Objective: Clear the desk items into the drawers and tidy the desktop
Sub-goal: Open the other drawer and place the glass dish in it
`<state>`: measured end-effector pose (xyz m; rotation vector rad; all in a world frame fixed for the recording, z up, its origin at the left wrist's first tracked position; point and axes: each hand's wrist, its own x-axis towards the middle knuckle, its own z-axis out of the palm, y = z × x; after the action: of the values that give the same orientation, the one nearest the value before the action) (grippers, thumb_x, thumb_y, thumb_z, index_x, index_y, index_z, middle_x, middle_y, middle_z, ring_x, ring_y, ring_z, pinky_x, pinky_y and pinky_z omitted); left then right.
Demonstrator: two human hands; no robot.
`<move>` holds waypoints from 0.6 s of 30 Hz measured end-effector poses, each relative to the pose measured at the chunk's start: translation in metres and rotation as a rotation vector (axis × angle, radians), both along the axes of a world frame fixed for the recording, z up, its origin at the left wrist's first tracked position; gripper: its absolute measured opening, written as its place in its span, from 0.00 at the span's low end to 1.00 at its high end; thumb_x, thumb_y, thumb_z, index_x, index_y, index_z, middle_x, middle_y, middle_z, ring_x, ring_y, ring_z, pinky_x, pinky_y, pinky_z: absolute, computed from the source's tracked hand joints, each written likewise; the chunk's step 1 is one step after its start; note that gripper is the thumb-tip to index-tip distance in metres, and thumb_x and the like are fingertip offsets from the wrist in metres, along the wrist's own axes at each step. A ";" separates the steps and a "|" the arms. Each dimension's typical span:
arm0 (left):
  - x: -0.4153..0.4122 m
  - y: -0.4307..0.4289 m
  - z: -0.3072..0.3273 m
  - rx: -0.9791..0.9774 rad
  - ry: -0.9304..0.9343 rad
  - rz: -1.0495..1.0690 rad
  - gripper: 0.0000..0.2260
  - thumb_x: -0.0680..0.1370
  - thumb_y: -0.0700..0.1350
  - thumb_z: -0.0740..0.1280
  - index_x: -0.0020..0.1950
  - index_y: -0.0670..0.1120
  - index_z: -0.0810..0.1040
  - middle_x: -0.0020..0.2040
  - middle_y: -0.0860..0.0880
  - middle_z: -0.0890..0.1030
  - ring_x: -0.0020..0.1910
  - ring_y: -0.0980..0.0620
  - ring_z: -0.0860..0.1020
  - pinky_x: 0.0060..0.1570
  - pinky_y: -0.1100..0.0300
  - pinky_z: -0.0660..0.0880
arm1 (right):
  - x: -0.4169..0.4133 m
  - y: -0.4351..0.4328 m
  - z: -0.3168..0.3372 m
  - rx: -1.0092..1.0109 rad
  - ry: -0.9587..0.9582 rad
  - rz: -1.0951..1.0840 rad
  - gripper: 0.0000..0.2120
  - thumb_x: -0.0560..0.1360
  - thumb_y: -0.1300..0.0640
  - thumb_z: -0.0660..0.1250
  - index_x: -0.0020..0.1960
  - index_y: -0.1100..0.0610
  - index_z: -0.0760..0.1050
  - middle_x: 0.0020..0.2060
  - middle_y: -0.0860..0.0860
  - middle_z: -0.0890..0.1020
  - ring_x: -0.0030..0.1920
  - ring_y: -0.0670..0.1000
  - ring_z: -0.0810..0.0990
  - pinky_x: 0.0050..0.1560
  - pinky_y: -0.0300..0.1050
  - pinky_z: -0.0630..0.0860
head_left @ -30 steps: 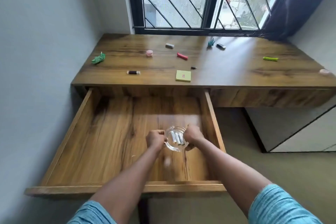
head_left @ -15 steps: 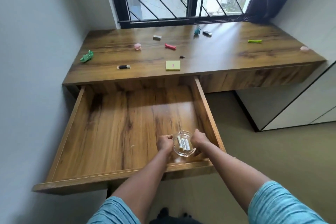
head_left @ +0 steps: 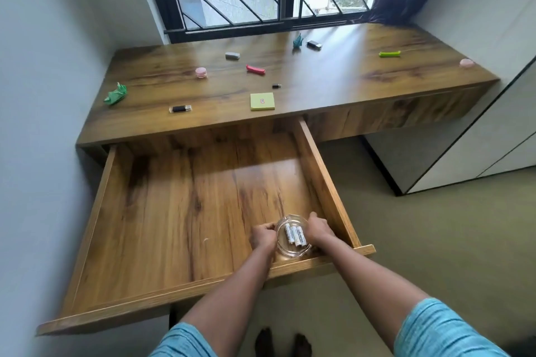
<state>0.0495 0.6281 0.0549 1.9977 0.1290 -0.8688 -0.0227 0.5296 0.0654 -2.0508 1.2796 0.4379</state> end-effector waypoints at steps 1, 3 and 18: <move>0.000 0.000 0.000 0.005 -0.001 0.001 0.11 0.78 0.37 0.63 0.57 0.42 0.81 0.53 0.49 0.82 0.53 0.49 0.80 0.52 0.62 0.77 | -0.001 0.000 0.000 -0.005 0.001 0.004 0.25 0.80 0.61 0.57 0.75 0.61 0.55 0.68 0.60 0.70 0.64 0.58 0.74 0.61 0.50 0.73; 0.001 0.000 0.001 0.019 0.004 -0.011 0.11 0.78 0.35 0.63 0.57 0.42 0.81 0.55 0.47 0.82 0.53 0.48 0.80 0.53 0.58 0.78 | -0.001 -0.001 0.003 -0.008 -0.001 0.007 0.25 0.80 0.61 0.58 0.75 0.61 0.56 0.68 0.59 0.70 0.65 0.57 0.73 0.61 0.50 0.73; 0.010 -0.053 0.030 0.109 -0.278 -0.107 0.11 0.78 0.42 0.62 0.53 0.48 0.83 0.54 0.48 0.83 0.53 0.46 0.80 0.54 0.58 0.76 | 0.011 -0.014 0.046 -0.405 -0.126 0.317 0.10 0.77 0.64 0.56 0.53 0.61 0.75 0.50 0.58 0.82 0.51 0.60 0.82 0.42 0.47 0.73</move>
<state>0.0593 0.5749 0.0848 2.2227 -0.0923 -0.6529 -0.0114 0.5158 0.1112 -2.5939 1.0316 0.1916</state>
